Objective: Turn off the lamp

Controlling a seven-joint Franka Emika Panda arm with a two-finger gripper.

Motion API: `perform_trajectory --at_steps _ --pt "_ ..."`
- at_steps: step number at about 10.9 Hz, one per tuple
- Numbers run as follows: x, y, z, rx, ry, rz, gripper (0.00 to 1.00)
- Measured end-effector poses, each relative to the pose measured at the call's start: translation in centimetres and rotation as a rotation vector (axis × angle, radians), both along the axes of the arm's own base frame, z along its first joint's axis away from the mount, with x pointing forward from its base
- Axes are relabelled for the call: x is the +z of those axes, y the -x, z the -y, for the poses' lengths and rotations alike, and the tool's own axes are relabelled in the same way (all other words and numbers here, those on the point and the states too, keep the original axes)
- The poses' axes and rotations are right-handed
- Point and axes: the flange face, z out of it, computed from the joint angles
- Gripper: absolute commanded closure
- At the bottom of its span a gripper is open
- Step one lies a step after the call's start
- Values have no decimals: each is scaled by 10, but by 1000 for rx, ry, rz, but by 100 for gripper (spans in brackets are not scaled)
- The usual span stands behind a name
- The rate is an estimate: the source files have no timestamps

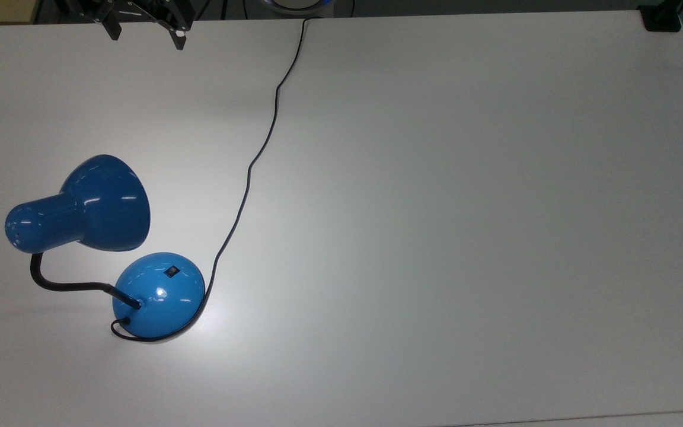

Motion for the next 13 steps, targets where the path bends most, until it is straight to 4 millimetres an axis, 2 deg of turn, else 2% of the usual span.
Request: perform_trajectory --at_steps 2,3,7,11,13 --pt "0 0 0 0 0 -1 0" --pt "0 0 0 0 0 -1 4" --pt "0 0 -1 2 0 -1 61" --pt "-1 -1 -3 -44 2 -3 78" --pt "-8 -10 -11 -60 9 38 78"
